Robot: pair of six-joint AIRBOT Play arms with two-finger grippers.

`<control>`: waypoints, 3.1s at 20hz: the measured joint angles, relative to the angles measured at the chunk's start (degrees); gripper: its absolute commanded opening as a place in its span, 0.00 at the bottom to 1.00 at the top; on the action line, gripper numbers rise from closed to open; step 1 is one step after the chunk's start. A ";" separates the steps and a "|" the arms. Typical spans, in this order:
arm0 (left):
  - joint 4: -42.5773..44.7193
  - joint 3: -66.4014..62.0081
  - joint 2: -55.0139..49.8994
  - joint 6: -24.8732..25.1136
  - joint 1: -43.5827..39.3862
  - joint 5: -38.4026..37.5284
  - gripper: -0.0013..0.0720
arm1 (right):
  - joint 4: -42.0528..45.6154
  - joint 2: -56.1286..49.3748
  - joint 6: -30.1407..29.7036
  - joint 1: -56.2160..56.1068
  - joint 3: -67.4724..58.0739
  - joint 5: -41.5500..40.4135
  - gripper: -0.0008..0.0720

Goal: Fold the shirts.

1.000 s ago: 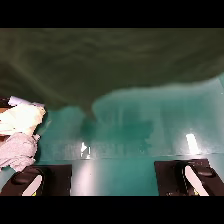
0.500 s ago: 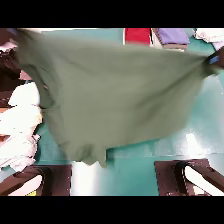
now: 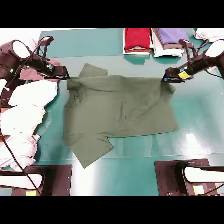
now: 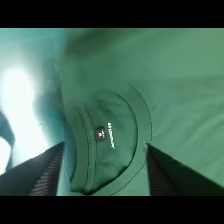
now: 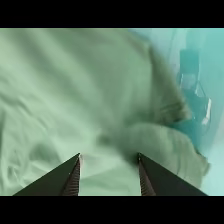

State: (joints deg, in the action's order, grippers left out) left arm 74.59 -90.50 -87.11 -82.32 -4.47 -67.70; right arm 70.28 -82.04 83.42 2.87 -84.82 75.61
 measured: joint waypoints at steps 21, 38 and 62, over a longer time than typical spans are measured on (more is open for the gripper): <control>-11.34 62.07 35.91 -5.60 4.79 3.13 0.77 | -0.26 25.68 -1.44 -1.05 15.74 1.11 0.58; -16.20 55.15 36.52 -0.24 4.79 5.38 0.05 | 0.33 31.08 -2.73 23.02 37.83 4.52 0.77; -11.30 19.87 47.58 -1.22 4.79 5.18 0.04 | -5.86 34.23 -5.53 7.15 18.21 -5.44 0.03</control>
State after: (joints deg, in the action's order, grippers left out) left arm 63.29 -70.63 -39.53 -83.55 0.32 -62.52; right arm 64.42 -47.81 77.89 10.02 -66.61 70.17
